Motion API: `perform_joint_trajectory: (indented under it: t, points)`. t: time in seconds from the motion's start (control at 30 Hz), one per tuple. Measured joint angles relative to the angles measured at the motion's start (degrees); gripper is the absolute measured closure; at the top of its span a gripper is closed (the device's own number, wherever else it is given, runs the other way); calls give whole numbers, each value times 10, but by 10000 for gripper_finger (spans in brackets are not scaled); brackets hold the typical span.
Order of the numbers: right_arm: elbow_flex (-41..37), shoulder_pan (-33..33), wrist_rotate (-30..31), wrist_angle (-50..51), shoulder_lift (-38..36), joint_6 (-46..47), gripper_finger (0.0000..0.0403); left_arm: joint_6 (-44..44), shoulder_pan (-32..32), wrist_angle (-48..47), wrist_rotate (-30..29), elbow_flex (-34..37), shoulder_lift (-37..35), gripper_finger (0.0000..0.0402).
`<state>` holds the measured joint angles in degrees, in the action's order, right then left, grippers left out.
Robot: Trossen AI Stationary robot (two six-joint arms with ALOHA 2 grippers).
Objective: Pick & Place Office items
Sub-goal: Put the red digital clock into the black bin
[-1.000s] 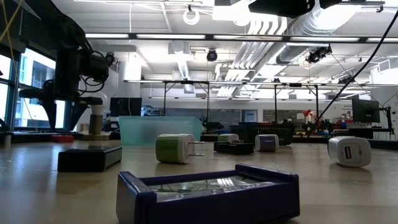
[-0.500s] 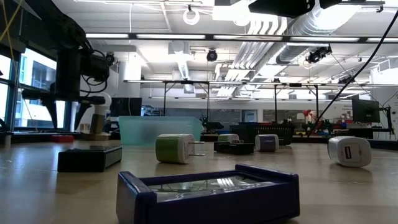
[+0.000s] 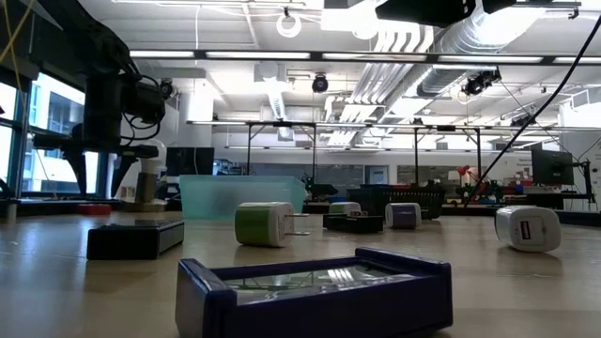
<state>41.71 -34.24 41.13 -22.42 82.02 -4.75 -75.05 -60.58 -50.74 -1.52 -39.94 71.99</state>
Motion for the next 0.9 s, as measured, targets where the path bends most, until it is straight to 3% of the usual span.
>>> perform_joint_trajectory:
  t: [0.9]
  points:
    - [0,0,0,0,0,0,38,-69,0,-36,-20,0,0,206]
